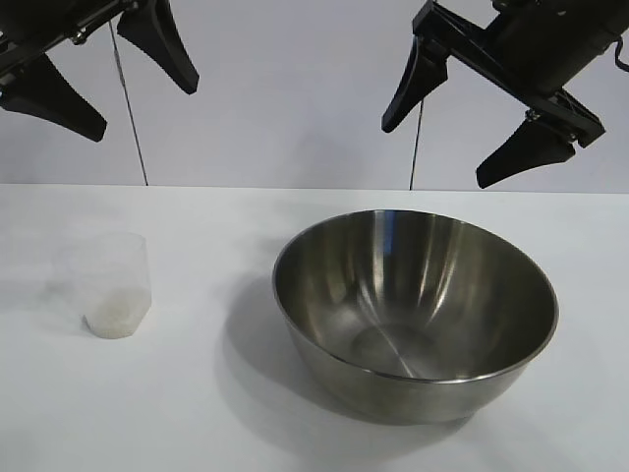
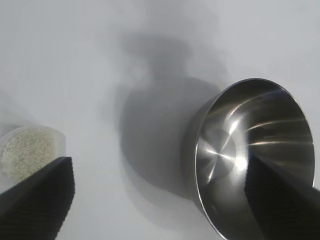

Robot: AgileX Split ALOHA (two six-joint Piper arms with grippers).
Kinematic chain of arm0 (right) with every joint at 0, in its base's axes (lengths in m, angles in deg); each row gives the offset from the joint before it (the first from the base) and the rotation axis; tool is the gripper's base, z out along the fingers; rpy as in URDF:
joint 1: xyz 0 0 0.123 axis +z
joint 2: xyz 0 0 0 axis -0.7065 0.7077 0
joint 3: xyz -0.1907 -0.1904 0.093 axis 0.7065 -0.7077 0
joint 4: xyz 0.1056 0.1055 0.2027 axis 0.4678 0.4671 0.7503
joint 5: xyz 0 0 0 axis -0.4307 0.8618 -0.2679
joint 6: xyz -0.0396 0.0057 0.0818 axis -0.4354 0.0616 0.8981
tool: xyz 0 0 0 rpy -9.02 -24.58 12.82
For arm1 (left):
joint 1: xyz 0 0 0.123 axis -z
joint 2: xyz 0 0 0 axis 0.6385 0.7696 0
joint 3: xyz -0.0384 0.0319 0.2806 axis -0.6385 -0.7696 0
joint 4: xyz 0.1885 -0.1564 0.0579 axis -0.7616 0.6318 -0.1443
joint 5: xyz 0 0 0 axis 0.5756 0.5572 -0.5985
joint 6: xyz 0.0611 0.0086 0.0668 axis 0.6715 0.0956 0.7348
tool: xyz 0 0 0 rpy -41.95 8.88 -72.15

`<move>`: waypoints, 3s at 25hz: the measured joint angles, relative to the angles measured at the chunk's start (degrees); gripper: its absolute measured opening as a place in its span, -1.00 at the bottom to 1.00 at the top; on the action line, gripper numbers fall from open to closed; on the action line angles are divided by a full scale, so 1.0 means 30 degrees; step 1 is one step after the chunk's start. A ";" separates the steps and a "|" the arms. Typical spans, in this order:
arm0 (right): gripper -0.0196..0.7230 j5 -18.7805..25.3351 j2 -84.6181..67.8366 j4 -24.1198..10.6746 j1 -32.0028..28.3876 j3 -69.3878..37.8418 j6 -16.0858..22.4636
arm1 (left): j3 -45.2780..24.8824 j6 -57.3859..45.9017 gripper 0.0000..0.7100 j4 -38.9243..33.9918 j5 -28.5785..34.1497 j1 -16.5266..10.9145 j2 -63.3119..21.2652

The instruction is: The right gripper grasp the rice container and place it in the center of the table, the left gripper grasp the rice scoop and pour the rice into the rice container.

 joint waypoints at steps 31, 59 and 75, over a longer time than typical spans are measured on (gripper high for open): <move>0.89 -0.1257 0.0393 -0.7717 0.0000 -0.4175 0.1865 | 0.0000 0.0000 0.87 0.0000 0.0000 0.0000 0.0000; -0.92 -0.3403 0.2869 -0.4522 0.0000 -0.4554 0.0366 | 0.0000 0.0000 0.87 0.0000 -0.0057 0.0000 0.0000; -0.92 -0.2560 0.1331 0.1048 -0.2611 -0.4578 -0.4171 | 0.0000 0.0000 0.87 0.0000 -0.0122 0.0000 0.0000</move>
